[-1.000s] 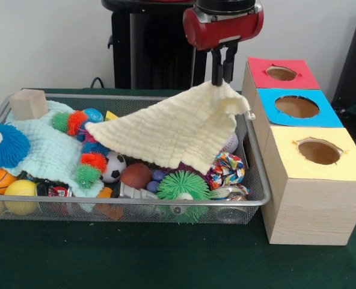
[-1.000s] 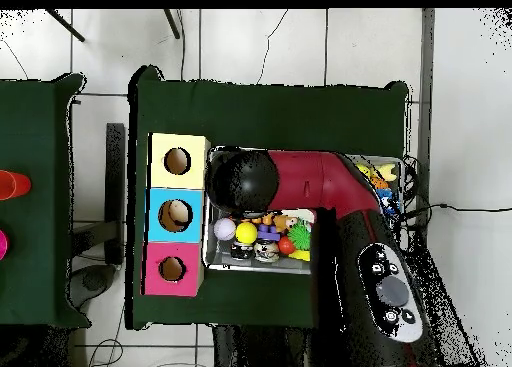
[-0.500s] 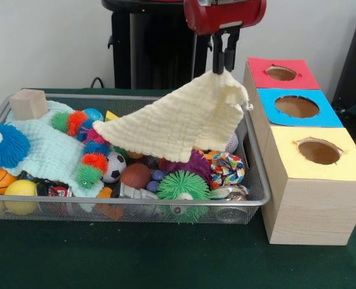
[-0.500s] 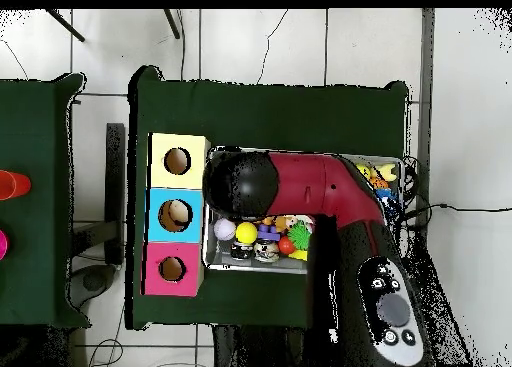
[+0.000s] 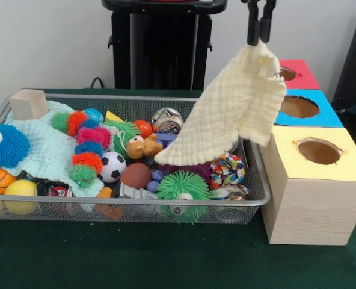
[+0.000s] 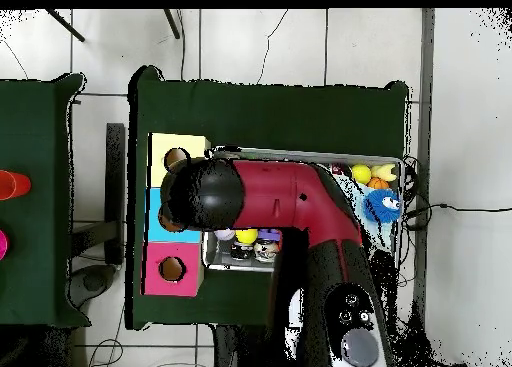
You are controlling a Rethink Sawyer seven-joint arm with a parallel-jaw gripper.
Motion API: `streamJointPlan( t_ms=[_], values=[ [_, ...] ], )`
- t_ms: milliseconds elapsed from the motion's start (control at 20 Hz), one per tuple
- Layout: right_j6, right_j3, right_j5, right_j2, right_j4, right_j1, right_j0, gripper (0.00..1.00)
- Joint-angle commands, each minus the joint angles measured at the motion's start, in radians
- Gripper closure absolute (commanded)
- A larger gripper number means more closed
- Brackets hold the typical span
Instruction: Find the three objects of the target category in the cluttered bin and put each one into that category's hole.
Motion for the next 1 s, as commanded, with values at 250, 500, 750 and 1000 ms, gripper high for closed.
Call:
streamJointPlan(
  t_ms=[250, 500, 750, 1000],
  values=[
    [0.233, 0.081, -0.046, -0.038, 0.054, 0.088, -0.003, 1.00],
    [0.211, 0.084, -0.084, -0.035, 0.062, 0.114, -0.014, 1.00],
    [0.168, 0.077, -0.075, -0.027, 0.067, 0.116, -0.044, 1.00],
    [0.130, 0.047, -0.089, -0.009, 0.053, 0.152, -0.075, 1.00]
  ],
)
